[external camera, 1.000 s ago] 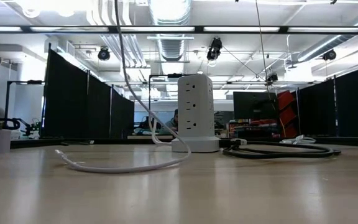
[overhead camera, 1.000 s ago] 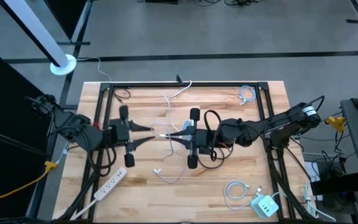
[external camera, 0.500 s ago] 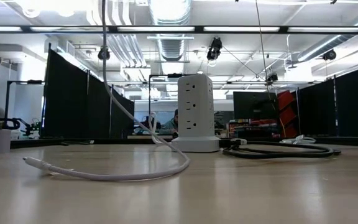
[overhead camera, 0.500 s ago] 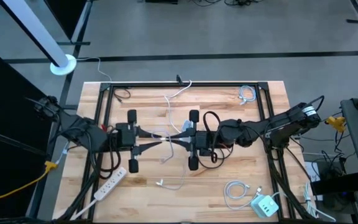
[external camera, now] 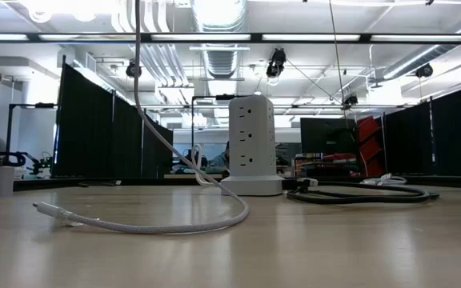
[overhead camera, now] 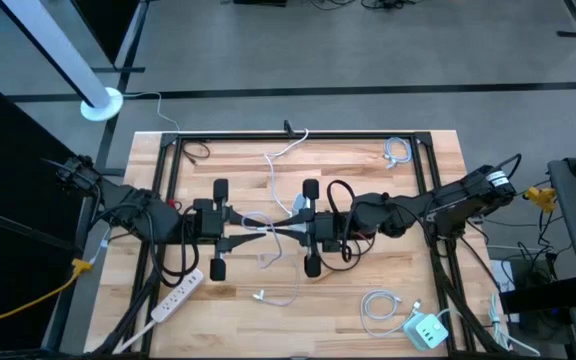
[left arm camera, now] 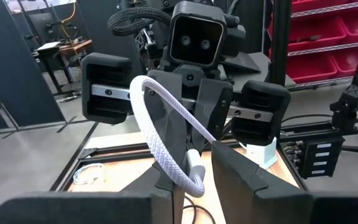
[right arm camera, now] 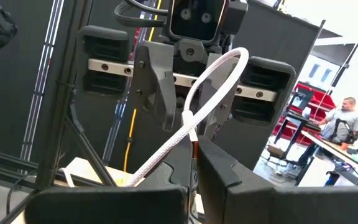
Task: Plug in charger cables
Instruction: Insert the center white charger cable into the bottom left white outlet extension
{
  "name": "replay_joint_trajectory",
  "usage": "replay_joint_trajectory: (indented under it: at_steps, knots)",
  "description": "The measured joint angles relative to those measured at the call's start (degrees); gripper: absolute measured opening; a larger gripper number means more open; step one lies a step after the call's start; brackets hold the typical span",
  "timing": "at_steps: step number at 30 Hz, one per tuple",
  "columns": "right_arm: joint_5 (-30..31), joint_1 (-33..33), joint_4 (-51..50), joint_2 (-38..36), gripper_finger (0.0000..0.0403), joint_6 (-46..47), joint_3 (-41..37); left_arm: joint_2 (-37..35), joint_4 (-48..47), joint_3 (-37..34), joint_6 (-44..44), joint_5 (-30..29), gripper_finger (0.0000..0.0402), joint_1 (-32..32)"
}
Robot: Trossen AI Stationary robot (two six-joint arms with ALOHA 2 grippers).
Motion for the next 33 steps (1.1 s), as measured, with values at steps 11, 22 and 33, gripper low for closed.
replay_joint_trajectory:
  at_steps: [11, 22, 33]
  knots:
    - [0.48, 0.26, 0.13, 0.0, 0.0, 1.52, 0.0, -0.07, -0.7, 0.0, 1.67, -2.58, 0.0064, -0.09]
    - [0.24, 0.33, 0.26, 0.0, 0.0, 1.54, 0.0, -0.41, -1.53, 0.0, 2.14, -3.4, 0.0063, -0.09]
    - [0.09, 0.17, -0.27, 0.0, 0.0, 3.26, 0.0, -0.46, -2.35, 0.0, 2.52, -3.42, 0.002, 0.39]
